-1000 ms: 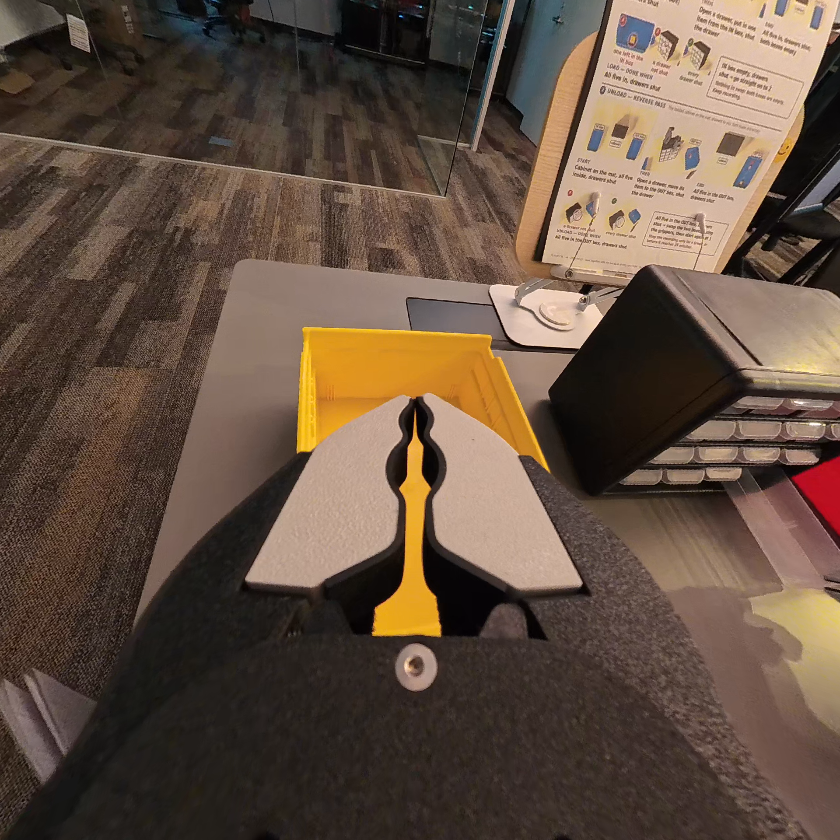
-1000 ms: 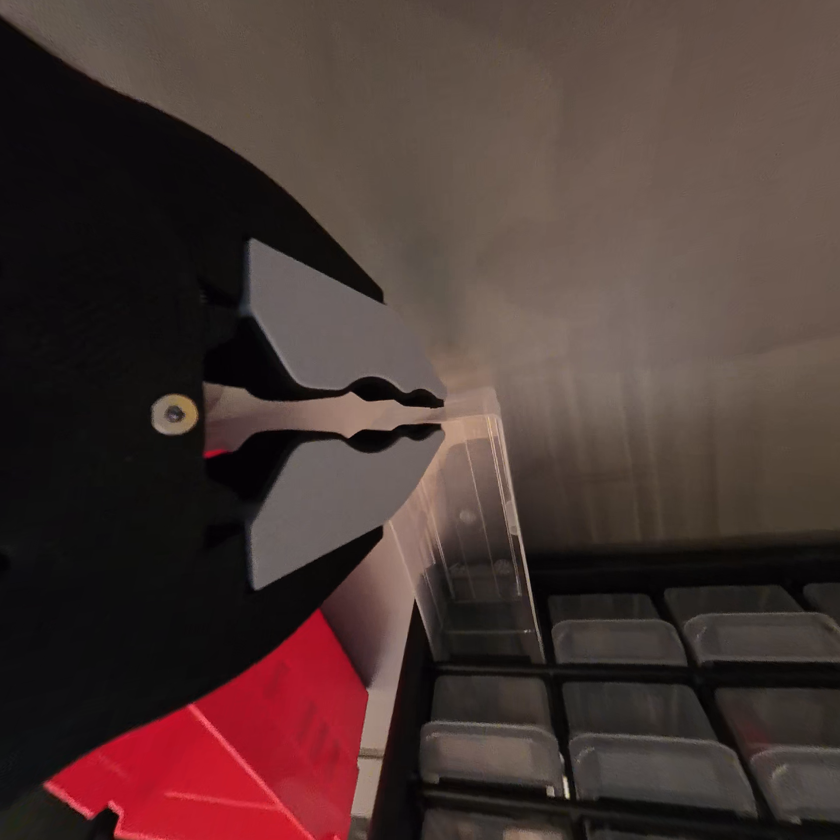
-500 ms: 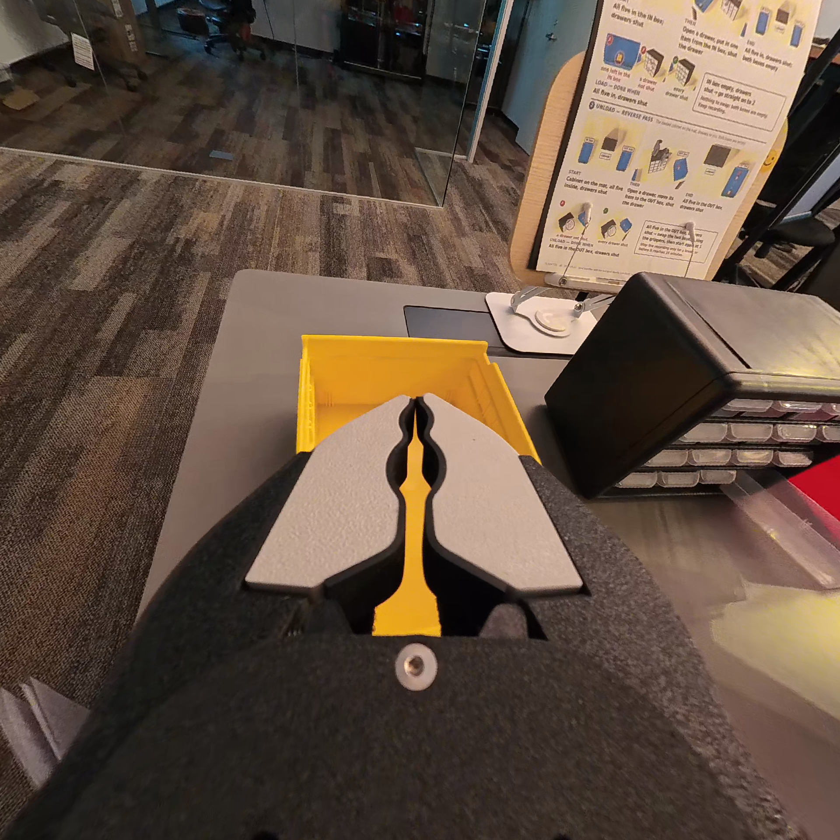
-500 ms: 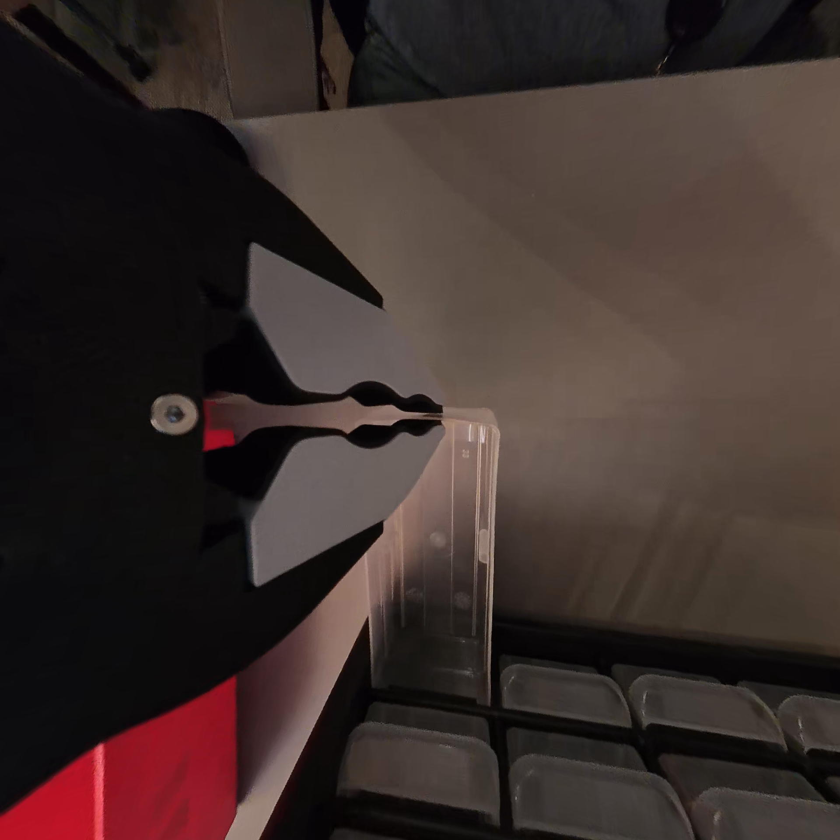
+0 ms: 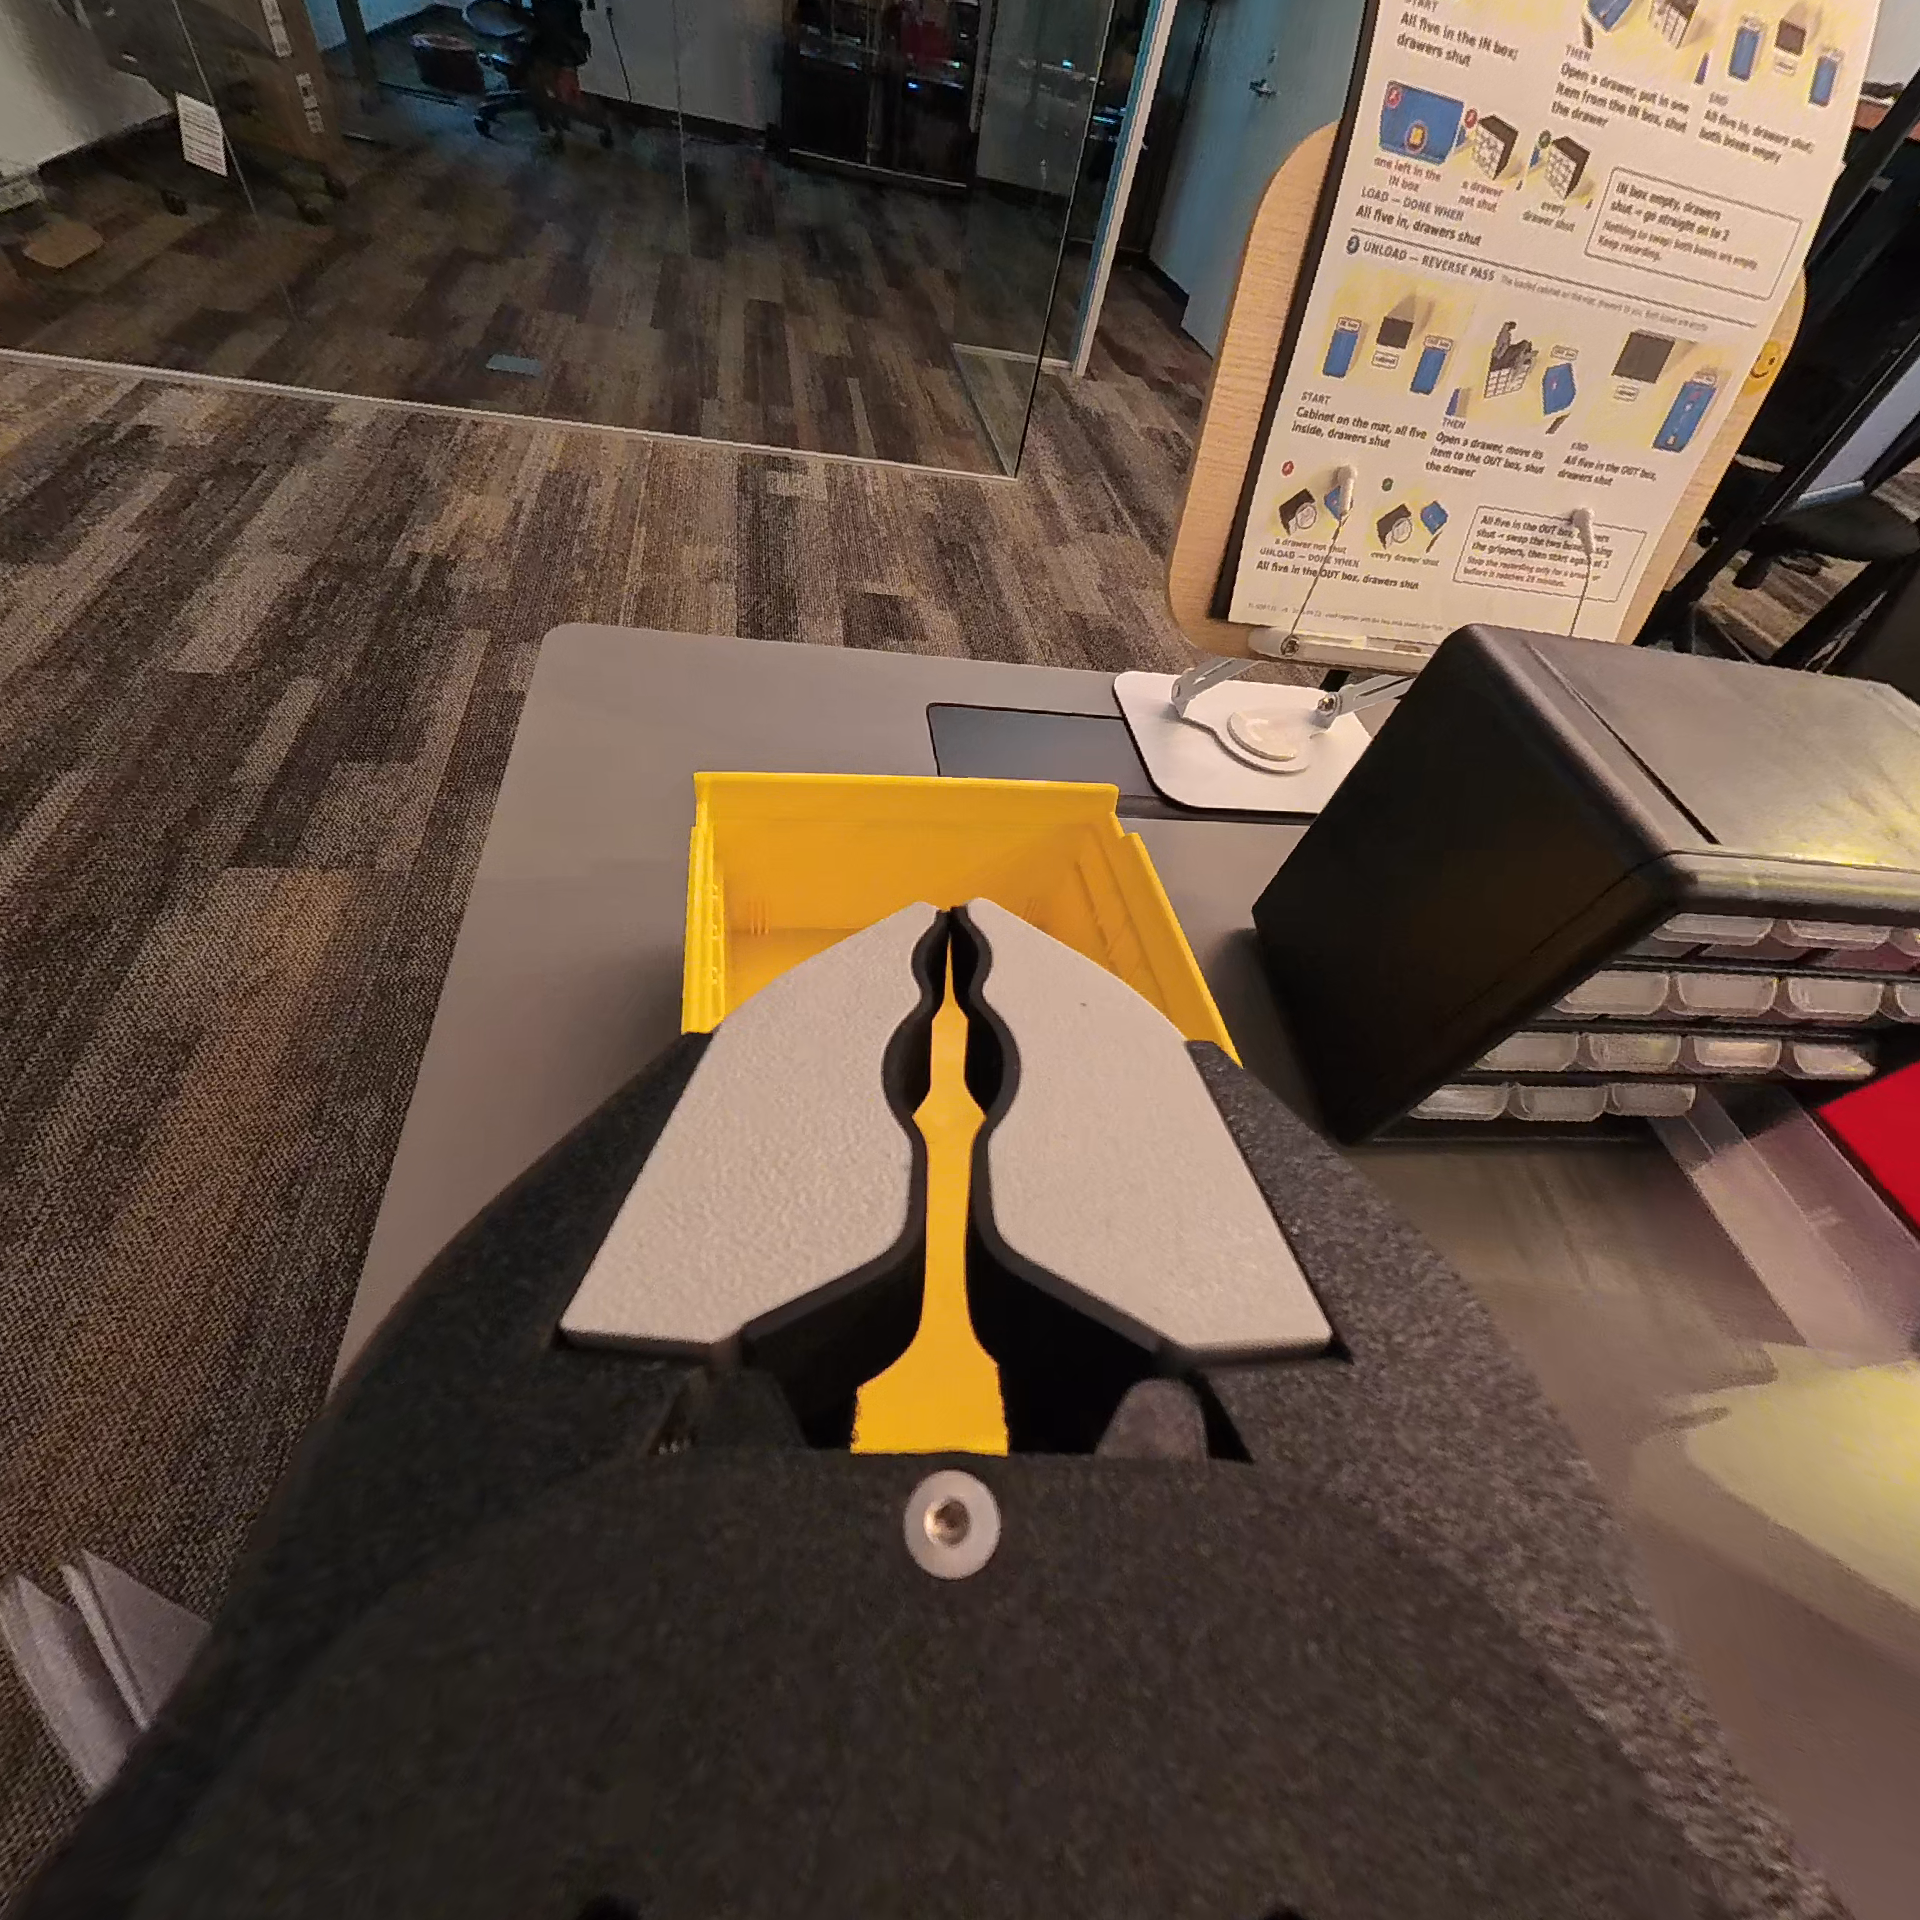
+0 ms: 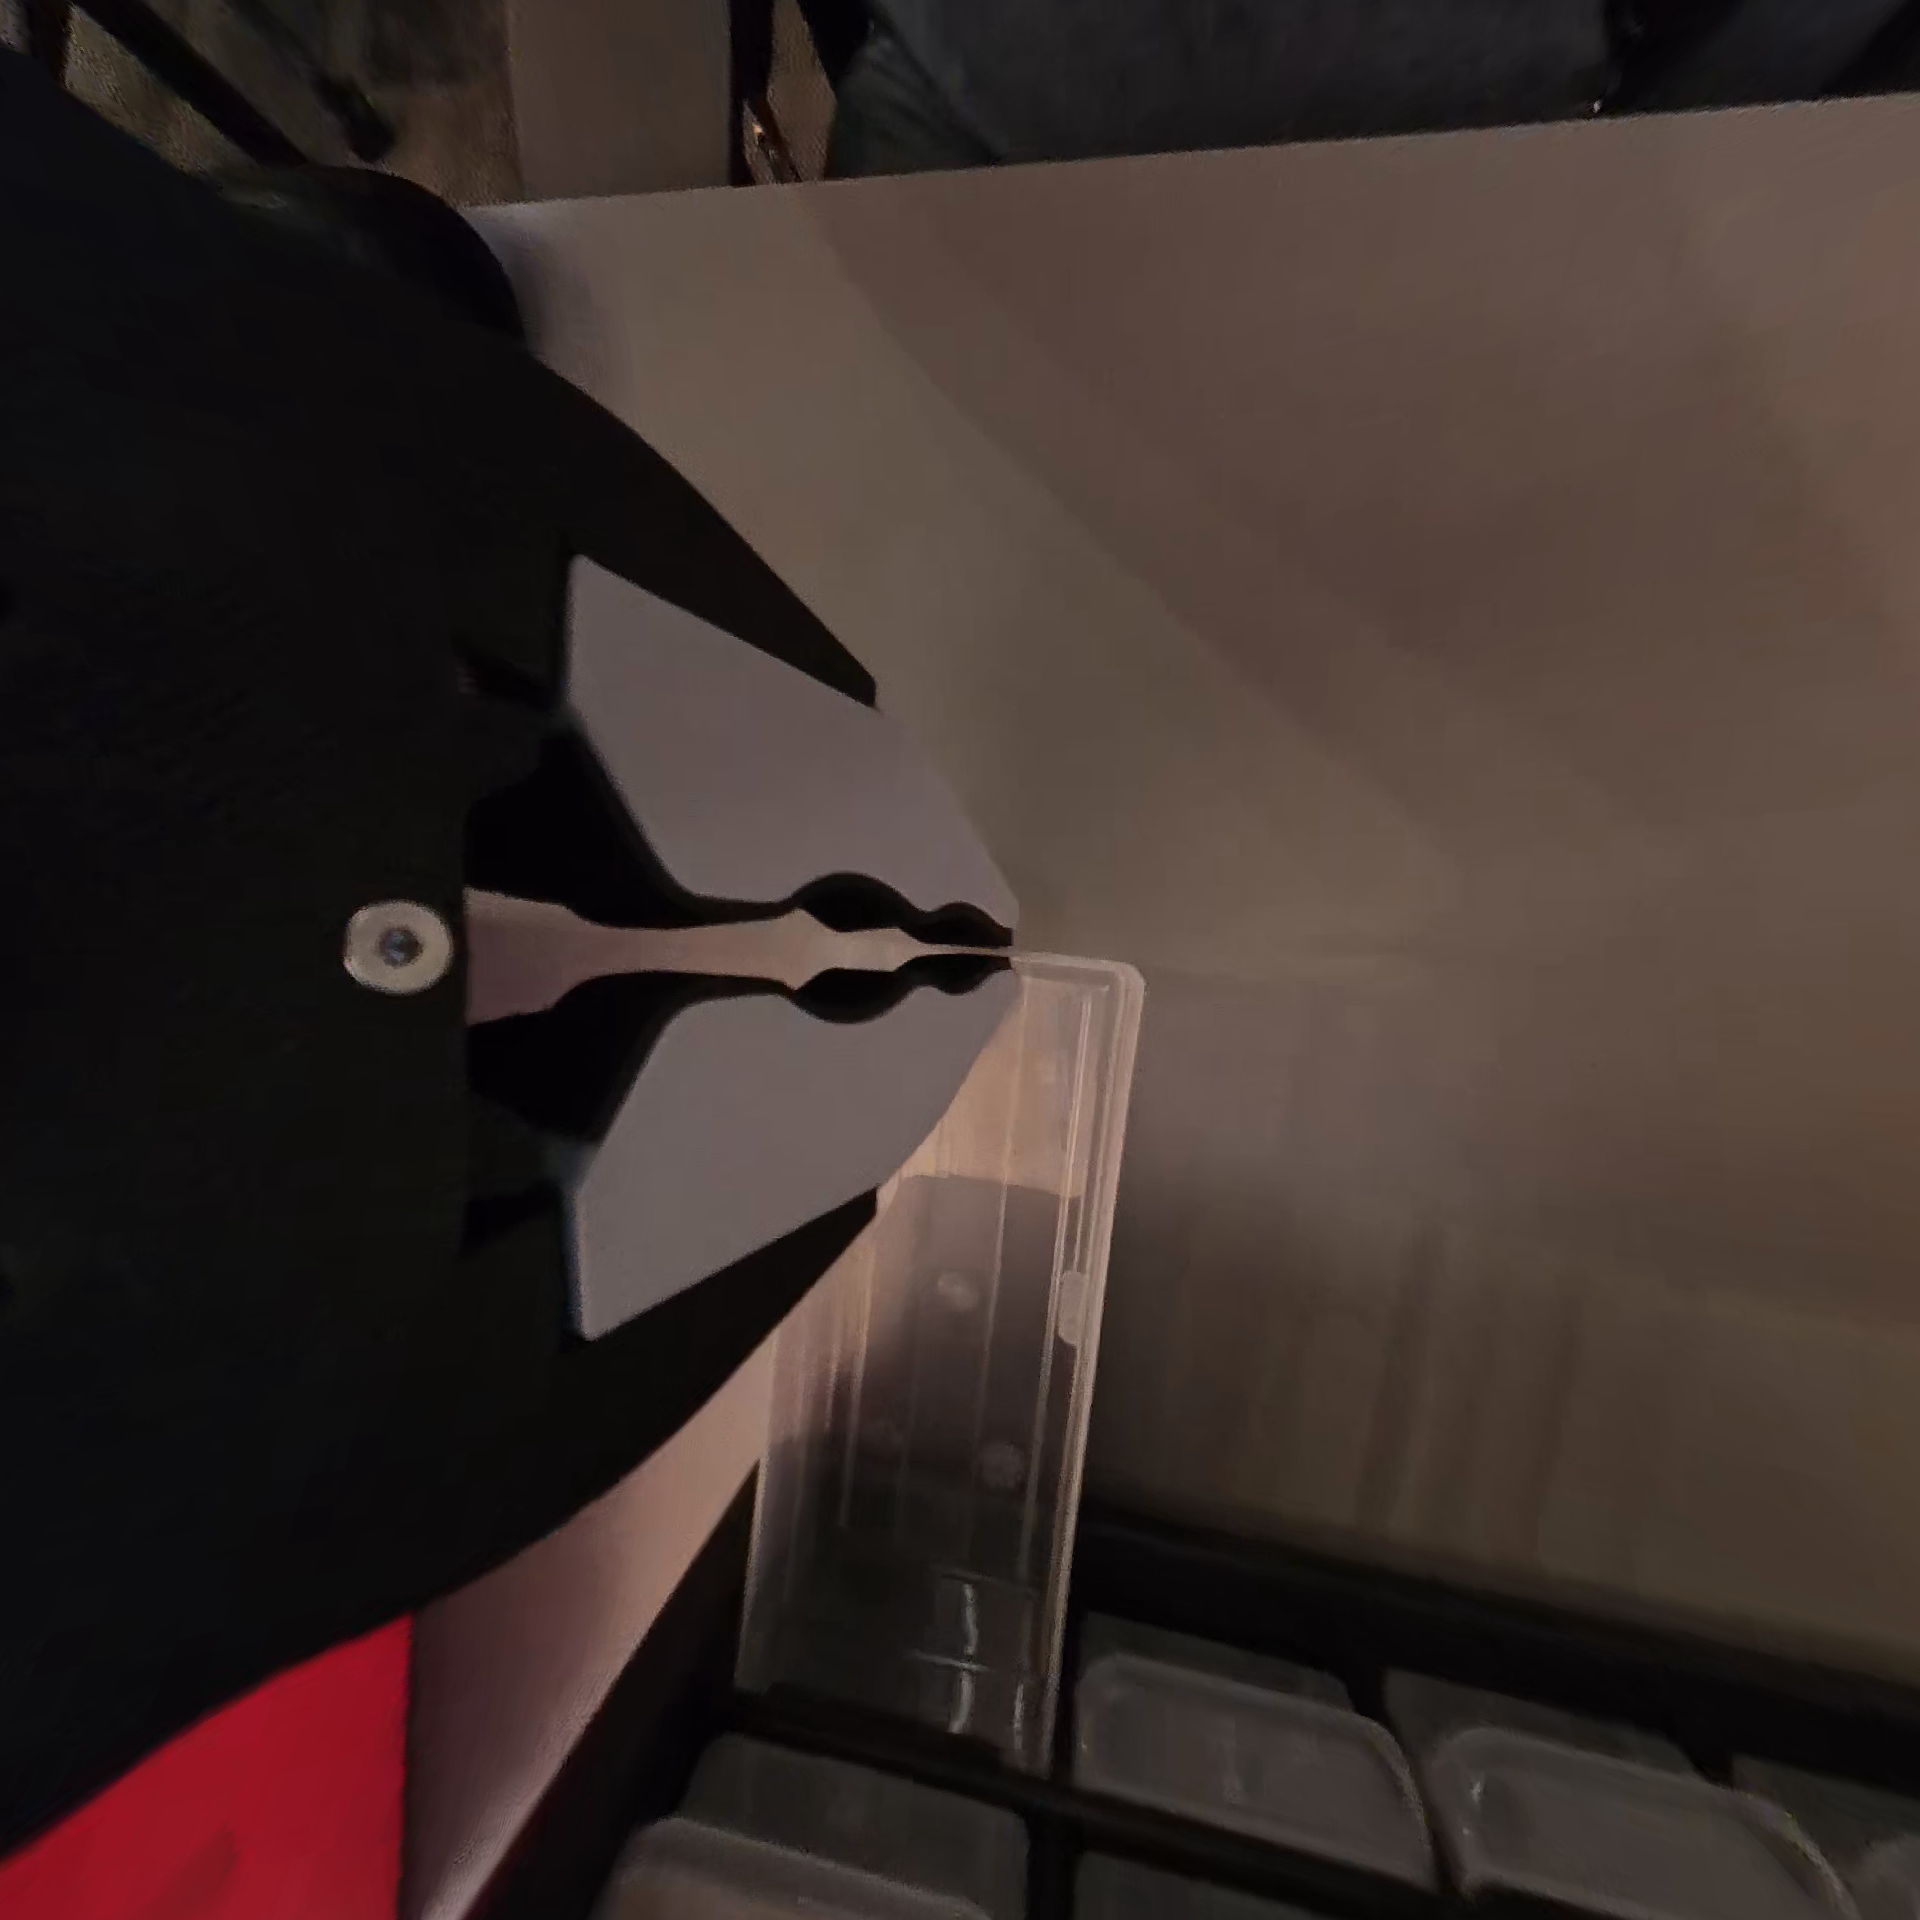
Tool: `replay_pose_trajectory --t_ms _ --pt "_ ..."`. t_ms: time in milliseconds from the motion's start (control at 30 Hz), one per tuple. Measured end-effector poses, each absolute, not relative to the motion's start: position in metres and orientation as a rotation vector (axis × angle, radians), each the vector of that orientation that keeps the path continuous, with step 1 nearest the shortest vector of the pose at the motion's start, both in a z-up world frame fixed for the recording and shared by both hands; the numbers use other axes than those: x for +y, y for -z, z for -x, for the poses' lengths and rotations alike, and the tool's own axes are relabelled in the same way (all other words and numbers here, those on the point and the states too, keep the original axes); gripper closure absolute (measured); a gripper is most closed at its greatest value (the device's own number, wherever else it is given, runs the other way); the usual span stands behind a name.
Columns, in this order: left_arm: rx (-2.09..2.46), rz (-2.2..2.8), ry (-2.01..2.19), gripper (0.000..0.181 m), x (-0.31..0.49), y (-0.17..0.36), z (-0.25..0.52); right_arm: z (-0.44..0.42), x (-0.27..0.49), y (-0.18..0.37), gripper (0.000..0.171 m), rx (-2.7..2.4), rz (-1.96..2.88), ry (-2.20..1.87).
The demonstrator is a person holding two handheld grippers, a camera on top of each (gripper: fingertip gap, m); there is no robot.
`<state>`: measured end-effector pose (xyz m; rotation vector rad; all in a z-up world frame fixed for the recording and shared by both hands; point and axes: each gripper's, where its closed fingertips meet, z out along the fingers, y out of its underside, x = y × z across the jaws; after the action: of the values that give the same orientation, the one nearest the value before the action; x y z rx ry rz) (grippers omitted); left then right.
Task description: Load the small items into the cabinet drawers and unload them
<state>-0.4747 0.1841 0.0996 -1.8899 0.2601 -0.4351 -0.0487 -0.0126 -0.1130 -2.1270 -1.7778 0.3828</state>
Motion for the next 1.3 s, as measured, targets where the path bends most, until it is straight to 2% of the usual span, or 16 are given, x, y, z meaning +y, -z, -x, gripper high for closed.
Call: replay_pose_trajectory --t_ms 367,700,1000,1300 --pt "0.257 1.895 0.406 0.181 0.185 -0.100 0.474 0.037 -0.014 0.089 0.169 -1.715 2.066 -0.505" --pt "0.281 1.900 0.398 0.181 0.187 -0.101 0.467 0.049 0.004 0.039 0.165 -1.620 2.142 -0.544" --pt "0.263 1.888 0.416 0.181 0.187 -0.101 0.472 0.049 -0.012 0.084 0.169 -1.614 2.223 -0.422" --pt "0.291 1.890 0.407 0.181 0.187 -0.102 0.464 0.053 -0.020 0.071 0.169 -1.723 2.275 -0.568"
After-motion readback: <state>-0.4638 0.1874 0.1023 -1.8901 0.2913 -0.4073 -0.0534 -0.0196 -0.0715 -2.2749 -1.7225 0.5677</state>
